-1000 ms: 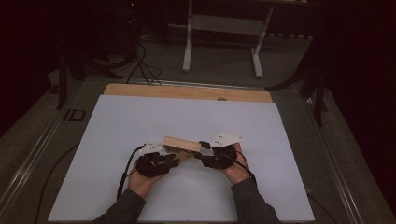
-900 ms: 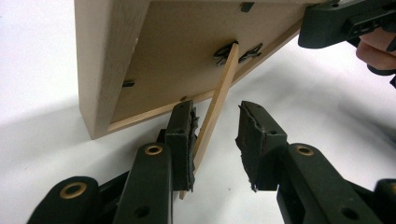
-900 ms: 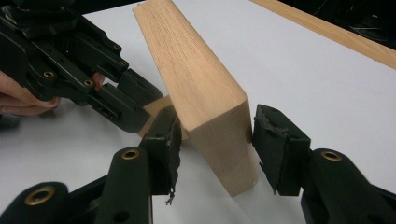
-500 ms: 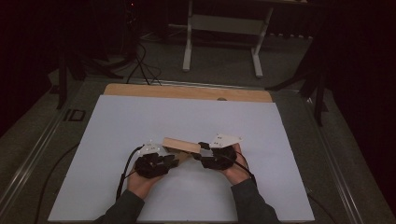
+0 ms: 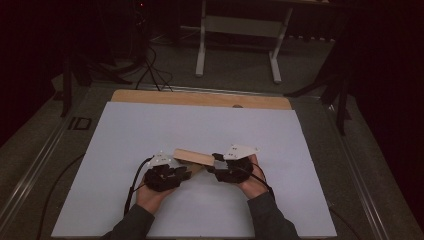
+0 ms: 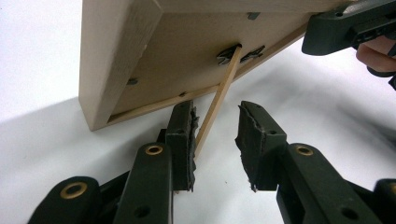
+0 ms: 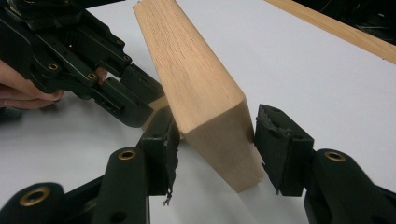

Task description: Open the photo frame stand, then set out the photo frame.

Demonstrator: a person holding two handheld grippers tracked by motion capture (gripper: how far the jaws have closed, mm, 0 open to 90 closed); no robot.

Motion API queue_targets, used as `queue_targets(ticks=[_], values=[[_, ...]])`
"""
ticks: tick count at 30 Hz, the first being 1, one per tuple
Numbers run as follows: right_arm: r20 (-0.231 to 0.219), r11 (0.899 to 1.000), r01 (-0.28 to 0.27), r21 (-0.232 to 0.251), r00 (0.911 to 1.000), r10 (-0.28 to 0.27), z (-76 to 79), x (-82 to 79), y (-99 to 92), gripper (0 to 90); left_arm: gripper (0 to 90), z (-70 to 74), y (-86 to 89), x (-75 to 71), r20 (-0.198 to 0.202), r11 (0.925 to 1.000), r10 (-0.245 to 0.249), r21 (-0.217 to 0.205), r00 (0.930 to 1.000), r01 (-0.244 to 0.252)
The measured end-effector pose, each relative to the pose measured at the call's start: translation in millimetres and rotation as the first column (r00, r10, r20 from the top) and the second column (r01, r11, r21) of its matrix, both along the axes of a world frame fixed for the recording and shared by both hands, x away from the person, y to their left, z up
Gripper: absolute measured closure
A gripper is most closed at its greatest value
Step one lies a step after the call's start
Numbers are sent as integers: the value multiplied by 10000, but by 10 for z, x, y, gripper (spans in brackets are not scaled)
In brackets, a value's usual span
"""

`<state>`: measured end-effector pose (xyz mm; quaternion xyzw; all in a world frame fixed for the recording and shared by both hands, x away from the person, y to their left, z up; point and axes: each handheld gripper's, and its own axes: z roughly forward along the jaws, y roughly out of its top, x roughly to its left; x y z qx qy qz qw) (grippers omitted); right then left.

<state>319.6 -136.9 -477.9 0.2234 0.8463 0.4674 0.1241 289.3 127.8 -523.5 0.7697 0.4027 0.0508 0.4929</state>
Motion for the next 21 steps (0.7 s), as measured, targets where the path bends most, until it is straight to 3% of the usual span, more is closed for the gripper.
queue_targets(ticks=[21], values=[[-124, 9998, -184, -1, 9998, 184, -11, -18, -8, 479, 645, -28, 7, -10, -135, 10000, 43, 83, 9999, -42]])
